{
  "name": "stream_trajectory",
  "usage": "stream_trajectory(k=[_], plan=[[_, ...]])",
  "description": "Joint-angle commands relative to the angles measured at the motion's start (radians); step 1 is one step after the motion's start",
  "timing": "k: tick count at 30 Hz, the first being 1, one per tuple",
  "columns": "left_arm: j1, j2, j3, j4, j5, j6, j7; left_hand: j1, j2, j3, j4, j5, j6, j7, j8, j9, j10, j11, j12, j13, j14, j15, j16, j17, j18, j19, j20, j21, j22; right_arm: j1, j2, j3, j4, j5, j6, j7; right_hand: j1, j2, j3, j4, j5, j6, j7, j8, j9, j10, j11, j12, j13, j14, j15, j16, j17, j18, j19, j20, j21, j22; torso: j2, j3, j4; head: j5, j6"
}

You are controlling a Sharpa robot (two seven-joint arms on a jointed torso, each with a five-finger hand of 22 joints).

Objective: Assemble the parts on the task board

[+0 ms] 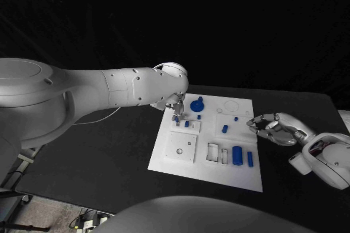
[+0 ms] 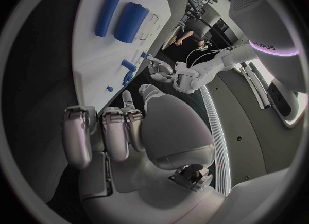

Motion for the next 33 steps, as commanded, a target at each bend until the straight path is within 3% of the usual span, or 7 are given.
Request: stream_trajectory(k=[1,14,33], plan=[[-0.002,-0.005,0.000,0.008,-0.007,-0.026,-0.001,-0.013,0.001,0.002,0.004,0.007,0.001,-0.001,0.006,0.002,0.104,-0.005,0.002,0.263,0.106,-0.007,0.003,0.263,0.010,-0.005,-0.006,-0.007,0.196,-0.001,0.001,-0.001,0.000,-0.003,0.003,0.001,-0.001,-0.004,0.006,0.002,0.001,-0.001,0.002,0.005,0.001,0.115,0.000,-0.004,0.261,0.106,0.008,0.003,0.263,0.001,0.011,0.001,-0.006,0.223,0.000,0.0004,0.0006,0.002,0.000],[-0.006,-0.048,0.000,0.055,-0.009,-0.118,-0.005,-0.022,0.005,0.008,0.005,0.011,0.001,-0.002,0.008,0.003,0.104,-0.005,0.002,0.263,0.106,-0.008,0.003,0.263,0.015,-0.013,-0.007,-0.028,0.189,-0.002,0.006,-0.002,-0.002,-0.003,0.000,-0.001,-0.002,-0.005,0.006,0.002,0.001,-0.001,0.002,0.005,0.001,0.115,0.000,-0.004,0.261,0.106,0.008,0.003,0.263,0.001,0.010,0.002,-0.006,0.223,-0.004,0.0001,0.0003,0.007,0.000],[-0.023,-0.091,0.000,0.129,-0.009,-0.174,0.000,-0.025,0.006,0.035,-0.013,0.024,0.001,-0.005,0.018,0.010,0.104,-0.009,0.002,0.263,0.106,-0.011,0.003,0.263,0.016,-0.015,-0.009,-0.040,0.186,-0.007,0.010,-0.003,-0.002,-0.003,-0.006,-0.003,-0.002,-0.005,0.007,0.002,0.001,-0.001,0.002,0.005,0.002,0.115,0.000,-0.004,0.261,0.106,0.008,0.003,0.263,0.001,0.010,0.002,-0.006,0.223,-0.004,0.0003,0.0004,0.013,0.000]])
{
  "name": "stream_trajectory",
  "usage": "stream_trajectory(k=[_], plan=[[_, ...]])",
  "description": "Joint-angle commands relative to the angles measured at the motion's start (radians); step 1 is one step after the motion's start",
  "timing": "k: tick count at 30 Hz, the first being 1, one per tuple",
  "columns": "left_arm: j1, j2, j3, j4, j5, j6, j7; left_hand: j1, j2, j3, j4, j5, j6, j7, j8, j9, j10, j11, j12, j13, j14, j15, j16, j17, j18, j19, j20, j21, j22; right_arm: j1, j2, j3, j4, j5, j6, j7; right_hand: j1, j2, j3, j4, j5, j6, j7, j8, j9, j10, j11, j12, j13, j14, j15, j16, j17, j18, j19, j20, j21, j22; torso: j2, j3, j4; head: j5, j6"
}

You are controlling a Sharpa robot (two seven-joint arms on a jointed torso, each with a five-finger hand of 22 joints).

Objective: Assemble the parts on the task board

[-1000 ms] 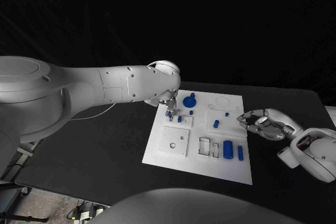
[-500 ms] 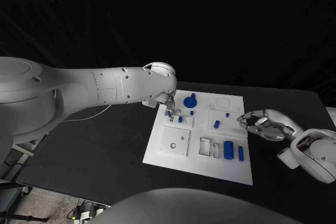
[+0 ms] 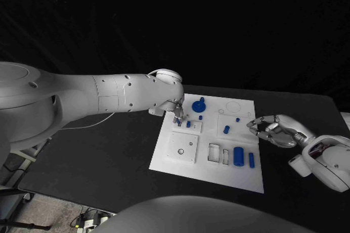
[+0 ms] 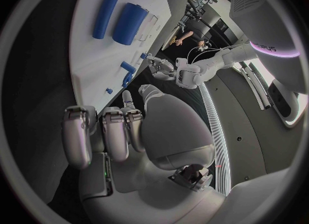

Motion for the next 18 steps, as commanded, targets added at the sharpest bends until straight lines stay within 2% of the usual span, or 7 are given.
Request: stream_trajectory(k=[1,6,12,18], plan=[[-0.001,-0.005,0.000,0.010,-0.004,-0.025,0.001,-0.003,0.000,0.014,-0.006,0.007,0.001,-0.006,0.007,0.003,0.104,-0.009,0.002,0.263,0.102,-0.008,0.003,0.263,0.016,-0.007,-0.003,-0.007,0.186,-0.001,0.000,0.000,0.000,-0.003,-0.001,0.000,-0.002,-0.005,0.004,-0.001,0.001,-0.001,0.002,0.005,0.001,0.115,0.000,-0.005,0.261,0.106,0.008,0.003,0.264,0.001,0.010,0.002,-0.006,0.223,0.001,0.0002,-0.0002,0.001,0.000],[-0.002,-0.014,0.000,0.023,-0.004,-0.026,0.001,0.000,-0.003,0.050,-0.028,0.014,0.001,-0.007,0.017,0.011,0.104,-0.011,0.002,0.263,0.102,-0.010,0.003,0.263,0.016,-0.006,-0.005,-0.011,0.185,-0.002,0.000,0.000,0.001,-0.003,-0.001,-0.001,-0.002,-0.005,0.004,0.000,0.001,-0.001,0.002,0.005,0.001,0.115,0.000,-0.005,0.261,0.106,0.008,0.003,0.264,0.001,0.010,0.002,-0.007,0.223,0.001,0.0001,-0.0004,0.001,0.000],[-0.002,-0.017,0.000,0.029,-0.004,-0.025,0.000,0.015,-0.018,0.095,-0.075,0.023,0.007,-0.012,0.038,0.026,0.104,-0.016,0.002,0.263,0.102,-0.015,0.003,0.263,0.016,-0.004,-0.009,-0.016,0.185,-0.003,0.001,-0.001,0.000,-0.003,-0.002,-0.002,-0.003,-0.005,0.005,0.000,0.002,0.000,0.002,0.006,0.001,0.115,0.000,-0.005,0.261,0.106,0.008,0.003,0.264,0.001,0.008,0.002,-0.009,0.222,0.001,0.0000,-0.0006,0.004,0.000],[-0.002,-0.015,0.000,0.028,-0.004,-0.022,0.000,0.013,-0.021,0.104,-0.082,0.023,0.007,-0.012,0.042,0.030,0.104,-0.017,0.002,0.263,0.102,-0.015,0.003,0.263,0.017,-0.005,-0.010,-0.020,0.184,-0.004,0.000,-0.001,0.001,-0.003,-0.002,-0.003,-0.003,-0.005,0.005,0.000,0.002,0.000,0.002,0.006,0.001,0.115,0.000,-0.005,0.261,0.106,0.009,0.003,0.264,0.002,0.005,0.002,-0.011,0.221,0.001,-0.0001,-0.0012,0.004,0.000]])
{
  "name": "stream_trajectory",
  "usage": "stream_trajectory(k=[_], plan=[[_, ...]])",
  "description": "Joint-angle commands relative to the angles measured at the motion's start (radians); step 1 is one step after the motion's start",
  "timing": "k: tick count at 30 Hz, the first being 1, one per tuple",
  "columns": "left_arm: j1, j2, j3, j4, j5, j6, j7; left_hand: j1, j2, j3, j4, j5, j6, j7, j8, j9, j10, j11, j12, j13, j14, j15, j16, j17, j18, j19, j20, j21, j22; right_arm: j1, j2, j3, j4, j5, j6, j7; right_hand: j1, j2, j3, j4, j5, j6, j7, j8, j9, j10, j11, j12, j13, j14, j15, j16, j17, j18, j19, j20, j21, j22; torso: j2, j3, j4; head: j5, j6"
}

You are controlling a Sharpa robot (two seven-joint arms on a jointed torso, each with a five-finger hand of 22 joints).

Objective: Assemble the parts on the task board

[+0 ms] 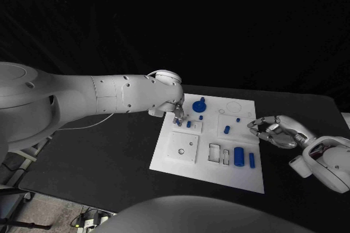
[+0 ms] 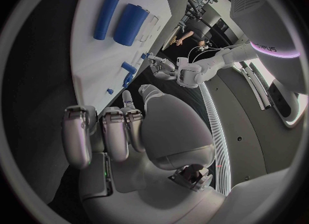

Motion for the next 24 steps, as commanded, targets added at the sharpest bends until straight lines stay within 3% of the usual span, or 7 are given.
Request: stream_trajectory(k=[1,12,24], plan=[[0.000,0.002,0.000,0.001,-0.003,-0.002,0.000,0.006,0.000,0.007,-0.001,0.005,0.000,-0.005,0.007,0.002,0.104,-0.009,0.002,0.263,0.102,-0.007,0.003,0.263,0.017,-0.001,-0.006,-0.004,0.184,-0.001,0.000,0.000,0.001,-0.003,0.001,-0.001,-0.003,-0.005,0.005,0.000,0.002,0.000,0.002,0.006,0.001,0.111,0.003,-0.003,0.260,0.106,0.008,0.003,0.263,0.002,0.005,0.002,-0.007,0.221,0.001,-0.0001,-0.0006,0.000,0.000],[0.000,0.004,0.000,0.000,-0.003,-0.008,0.000,-0.002,0.001,0.014,-0.001,0.004,-0.001,-0.005,0.010,0.005,0.104,-0.009,0.002,0.263,0.102,-0.008,0.003,0.263,0.018,-0.001,-0.007,-0.008,0.183,-0.002,-0.001,0.000,0.001,-0.003,0.001,-0.002,-0.003,-0.005,0.005,0.000,0.002,0.000,0.002,0.006,0.001,0.111,0.003,-0.003,0.260,0.106,0.008,0.003,0.263,0.002,0.005,0.002,-0.007,0.221,0.000,0.0000,0.0001,-0.001,0.000],[-0.001,0.001,0.000,0.012,-0.003,-0.056,-0.002,-0.007,0.006,0.026,-0.004,0.006,0.002,-0.006,0.017,0.009,0.104,-0.011,0.002,0.263,0.102,-0.009,0.003,0.263,0.019,-0.003,-0.008,-0.015,0.181,-0.003,0.000,0.000,0.000,-0.003,0.001,-0.003,-0.004,-0.005,0.006,0.000,0.002,0.000,0.002,0.006,0.001,0.111,0.003,-0.003,0.260,0.106,0.009,0.003,0.263,0.003,0.004,0.002,-0.008,0.221,-0.002,0.0007,-0.0001,0.007,0.000]])
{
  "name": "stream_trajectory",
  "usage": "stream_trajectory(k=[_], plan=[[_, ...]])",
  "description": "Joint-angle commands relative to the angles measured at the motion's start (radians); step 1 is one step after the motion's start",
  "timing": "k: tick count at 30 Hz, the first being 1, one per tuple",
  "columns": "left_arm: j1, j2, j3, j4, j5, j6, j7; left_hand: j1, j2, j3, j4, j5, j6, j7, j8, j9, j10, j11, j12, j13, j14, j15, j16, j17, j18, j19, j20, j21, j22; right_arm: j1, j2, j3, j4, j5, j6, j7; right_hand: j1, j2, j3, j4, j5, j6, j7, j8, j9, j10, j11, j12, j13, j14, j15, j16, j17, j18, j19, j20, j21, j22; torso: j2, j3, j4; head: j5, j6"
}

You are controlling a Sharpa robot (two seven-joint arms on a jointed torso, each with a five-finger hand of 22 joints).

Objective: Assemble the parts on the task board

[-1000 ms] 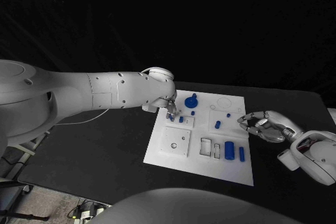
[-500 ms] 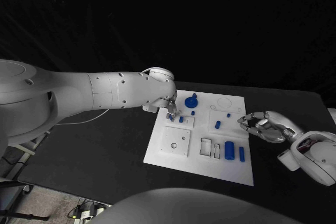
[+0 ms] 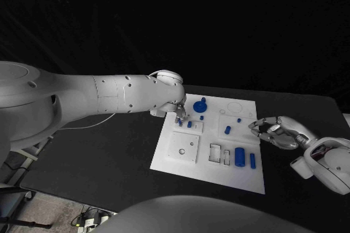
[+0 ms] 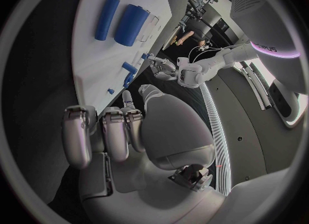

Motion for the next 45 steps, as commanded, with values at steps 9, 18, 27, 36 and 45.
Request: stream_trajectory(k=[9,18,27,36,45], plan=[[-0.012,0.000,0.000,0.006,-0.003,-0.040,-0.003,-0.005,0.016,0.010,0.000,0.005,0.003,-0.007,0.008,0.004,0.108,-0.008,0.002,0.263,0.105,-0.006,0.003,0.263,0.019,-0.001,-0.006,-0.008,0.180,-0.002,-0.002,0.000,0.003,-0.003,0.000,0.001,-0.004,-0.005,0.006,0.000,0.002,0.000,0.002,0.006,0.001,0.111,0.003,-0.004,0.261,0.106,0.009,0.003,0.263,0.003,0.004,0.002,-0.004,0.221,0.001,-0.0007,-0.0001,0.000,0.000],[-0.021,-0.002,0.000,0.007,-0.019,-0.039,-0.002,-0.006,0.016,0.014,-0.002,0.007,0.003,-0.008,0.010,0.005,0.108,-0.008,0.002,0.263,0.105,-0.006,0.003,0.263,0.021,-0.004,-0.007,-0.016,0.178,-0.002,-0.002,0.000,0.004,-0.003,-0.001,0.001,-0.004,-0.005,0.006,0.000,0.002,0.000,0.002,0.006,0.001,0.111,0.003,-0.004,0.261,0.106,0.009,0.003,0.263,0.003,0.004,0.002,-0.004,0.221,0.001,-0.0005,0.0002,0.002,0.000],[-0.023,-0.009,0.000,0.013,-0.030,-0.035,-0.003,-0.006,0.017,0.020,-0.007,0.009,0.002,-0.008,0.013,0.008,0.108,-0.009,0.002,0.263,0.105,-0.007,0.003,0.263,0.021,-0.004,-0.007,-0.018,0.178,-0.003,-0.003,0.000,0.004,-0.003,-0.001,0.001,-0.004,-0.005,0.006,0.000,0.002,0.000,0.002,0.006,0.001,0.111,0.003,-0.004,0.261,0.106,0.009,0.003,0.263,0.003,0.004,0.002,-0.004,0.221,0.000,-0.0003,0.0003,0.004,0.000],[-0.023,-0.019,0.000,0.026,-0.035,-0.031,-0.002,-0.007,0.015,0.030,-0.019,0.011,0.004,-0.009,0.020,0.012,0.108,-0.010,0.002,0.263,0.105,-0.008,0.003,0.263,0.022,-0.004,-0.008,-0.022,0.177,-0.003,-0.002,0.000,0.004,-0.003,-0.002,0.000,-0.004,-0.005,0.006,0.000,0.002,0.000,0.002,0.006,0.001,0.111,0.003,-0.004,0.261,0.106,0.009,0.003,0.263,0.003,0.004,0.002,-0.004,0.221,0.001,-0.0007,0.0001,0.006,0.000],[-0.023,-0.022,0.000,0.035,-0.027,-0.092,0.014,0.004,0.007,0.058,-0.058,0.012,0.018,-0.017,0.053,0.032,0.108,-0.017,0.002,0.263,0.105,-0.014,0.003,0.263,0.020,0.002,-0.013,-0.016,0.180,-0.004,-0.001,0.000,0.004,-0.003,-0.003,0.001,-0.004,-0.005,0.006,0.000,0.002,0.000,0.002,0.006,0.001,0.111,0.003,-0.004,0.261,0.106,0.009,0.003,0.263,0.003,0.004,0.002,-0.004,0.221,0.002,-0.0010,0.0003,0.005,0.000]])
